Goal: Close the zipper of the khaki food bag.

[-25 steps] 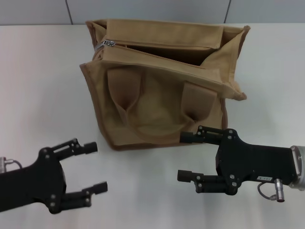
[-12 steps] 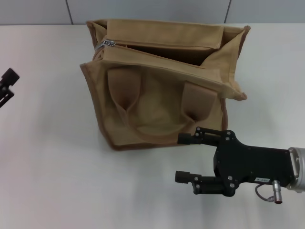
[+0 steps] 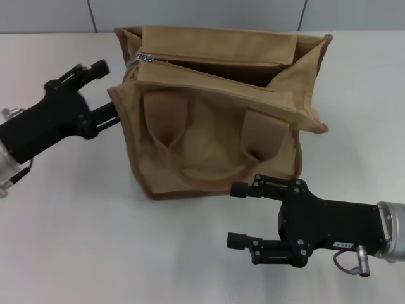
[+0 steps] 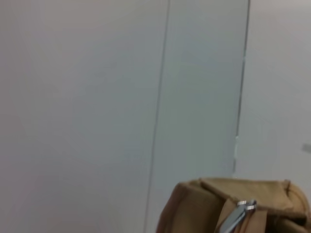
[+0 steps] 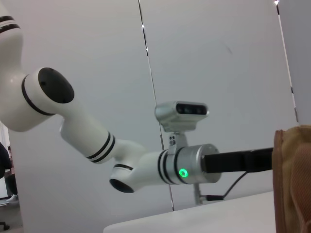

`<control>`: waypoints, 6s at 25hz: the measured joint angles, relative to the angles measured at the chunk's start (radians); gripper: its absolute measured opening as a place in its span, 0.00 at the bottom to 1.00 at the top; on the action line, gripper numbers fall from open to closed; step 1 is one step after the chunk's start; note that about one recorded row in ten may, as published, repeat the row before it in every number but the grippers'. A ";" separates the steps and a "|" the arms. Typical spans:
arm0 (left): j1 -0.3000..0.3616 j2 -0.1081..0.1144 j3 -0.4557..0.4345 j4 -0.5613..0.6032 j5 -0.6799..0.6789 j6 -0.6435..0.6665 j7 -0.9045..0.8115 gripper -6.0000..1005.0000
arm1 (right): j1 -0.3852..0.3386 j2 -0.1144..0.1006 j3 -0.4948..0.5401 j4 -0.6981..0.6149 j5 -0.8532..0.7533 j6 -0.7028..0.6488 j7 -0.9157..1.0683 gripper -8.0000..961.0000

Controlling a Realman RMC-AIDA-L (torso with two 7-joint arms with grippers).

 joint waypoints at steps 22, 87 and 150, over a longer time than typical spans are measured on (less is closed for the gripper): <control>-0.042 -0.002 -0.005 -0.101 -0.097 -0.089 -0.019 0.78 | -0.004 0.000 0.002 0.032 0.000 0.000 -0.012 0.78; -0.203 -0.008 -0.076 -0.414 -0.212 0.028 0.095 0.03 | 0.249 0.003 0.025 0.257 0.627 0.090 1.177 0.69; -0.237 -0.008 -0.079 -0.436 -0.206 0.078 0.095 0.03 | 0.317 0.003 0.053 0.252 0.532 0.134 0.913 0.53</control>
